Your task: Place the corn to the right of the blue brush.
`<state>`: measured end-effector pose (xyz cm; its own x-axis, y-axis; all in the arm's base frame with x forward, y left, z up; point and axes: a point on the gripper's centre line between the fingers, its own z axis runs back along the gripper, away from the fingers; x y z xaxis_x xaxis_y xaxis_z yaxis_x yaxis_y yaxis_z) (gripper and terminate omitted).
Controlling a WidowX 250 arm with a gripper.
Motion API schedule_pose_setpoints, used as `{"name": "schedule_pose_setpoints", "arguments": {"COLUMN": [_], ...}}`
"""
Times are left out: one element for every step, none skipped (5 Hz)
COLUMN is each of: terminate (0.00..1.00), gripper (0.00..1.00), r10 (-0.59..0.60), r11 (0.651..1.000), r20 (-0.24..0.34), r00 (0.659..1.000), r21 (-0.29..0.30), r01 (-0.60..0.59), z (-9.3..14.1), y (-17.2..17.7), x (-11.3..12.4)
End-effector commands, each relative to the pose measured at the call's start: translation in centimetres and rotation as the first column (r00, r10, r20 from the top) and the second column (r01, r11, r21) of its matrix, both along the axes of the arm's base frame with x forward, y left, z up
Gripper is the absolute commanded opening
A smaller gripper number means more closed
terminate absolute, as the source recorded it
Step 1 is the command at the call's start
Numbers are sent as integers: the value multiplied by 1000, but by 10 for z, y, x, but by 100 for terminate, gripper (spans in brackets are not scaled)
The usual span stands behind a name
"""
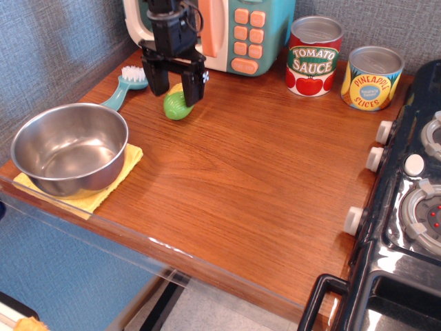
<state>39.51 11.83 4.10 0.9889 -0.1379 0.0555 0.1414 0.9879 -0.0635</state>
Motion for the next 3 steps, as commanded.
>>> {"name": "schedule_pose_setpoints", "arguments": {"terminate": [0,0,0], "gripper": [100,100,100], "r10": [74,123,147], "r11": [997,992,979], "r20": [199,176,113], "r00": [977,977,983], "r21": [-32,-4,127], "r01": [-69,-124,-161], "z": [93,96,89], "y": [-5,-7,-9], "x": [-30,-42,-50]}}
